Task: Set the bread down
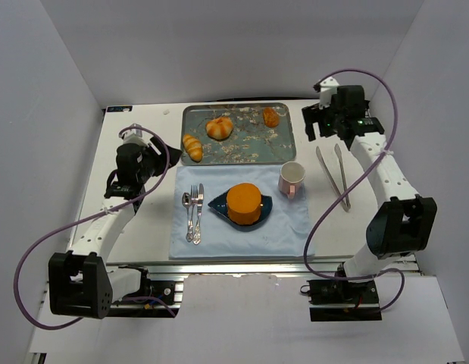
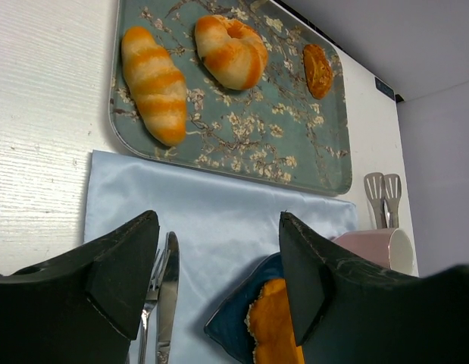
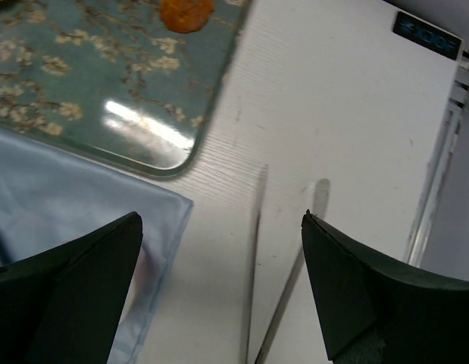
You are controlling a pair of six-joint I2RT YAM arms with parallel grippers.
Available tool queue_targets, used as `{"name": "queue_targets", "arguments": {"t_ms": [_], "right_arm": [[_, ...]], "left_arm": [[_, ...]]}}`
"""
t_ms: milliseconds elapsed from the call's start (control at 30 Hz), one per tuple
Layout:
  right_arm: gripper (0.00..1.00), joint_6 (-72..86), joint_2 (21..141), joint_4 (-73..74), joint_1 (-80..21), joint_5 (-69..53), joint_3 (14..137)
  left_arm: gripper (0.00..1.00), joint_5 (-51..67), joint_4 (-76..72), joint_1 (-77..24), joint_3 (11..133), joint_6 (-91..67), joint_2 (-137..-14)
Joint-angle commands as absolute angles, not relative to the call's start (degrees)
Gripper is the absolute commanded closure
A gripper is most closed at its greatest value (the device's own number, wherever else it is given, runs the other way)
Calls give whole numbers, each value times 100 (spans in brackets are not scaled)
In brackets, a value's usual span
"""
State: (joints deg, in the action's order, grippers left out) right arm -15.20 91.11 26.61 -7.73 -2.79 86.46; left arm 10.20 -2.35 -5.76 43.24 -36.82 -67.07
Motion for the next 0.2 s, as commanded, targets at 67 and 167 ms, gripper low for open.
{"name": "queue_targets", "arguments": {"t_ms": [67,167], "right_arm": [[11,-1450,9299,2777,-1326,-509,9272],[11,-1441,9273,2751,-1678,-764,9308]], "left_arm": [[26,1046,-220,-589,4386,-3656,-6390],[27,1037,-220,-589,4359,-3674,-6320]]}}
